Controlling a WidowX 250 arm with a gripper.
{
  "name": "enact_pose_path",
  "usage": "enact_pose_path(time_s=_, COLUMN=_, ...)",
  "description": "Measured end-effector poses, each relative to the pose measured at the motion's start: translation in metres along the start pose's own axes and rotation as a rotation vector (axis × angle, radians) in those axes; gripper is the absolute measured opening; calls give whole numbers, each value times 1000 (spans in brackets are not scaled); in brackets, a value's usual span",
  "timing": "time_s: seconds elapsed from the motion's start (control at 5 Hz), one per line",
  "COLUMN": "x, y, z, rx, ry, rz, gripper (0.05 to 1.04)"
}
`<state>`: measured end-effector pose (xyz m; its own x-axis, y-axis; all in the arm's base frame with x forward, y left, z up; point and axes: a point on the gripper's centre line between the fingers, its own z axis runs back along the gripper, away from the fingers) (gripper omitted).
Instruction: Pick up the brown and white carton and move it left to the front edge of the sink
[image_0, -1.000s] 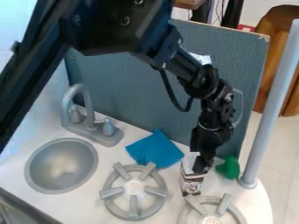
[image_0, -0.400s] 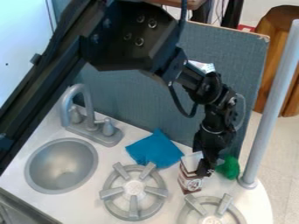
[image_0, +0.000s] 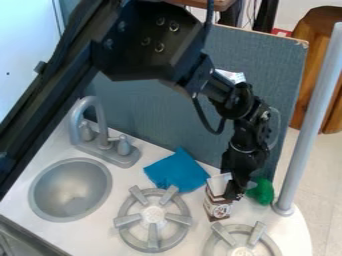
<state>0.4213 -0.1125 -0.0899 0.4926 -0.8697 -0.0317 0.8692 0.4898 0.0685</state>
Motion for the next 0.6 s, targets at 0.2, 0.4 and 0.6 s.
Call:
enact_pose_path(time_s=0.2, x=-3, y=2, z=1, rx=-12, ry=-10, rz=3, gripper=841)
enact_pose_path(time_s=0.4, x=-11, y=9, z=3, rx=-52, ry=-20, rz=23, gripper=841)
enact_pose_path(time_s=0.6, x=-15, y=18, z=16, rx=-72, ry=-59, rz=38, gripper=841)
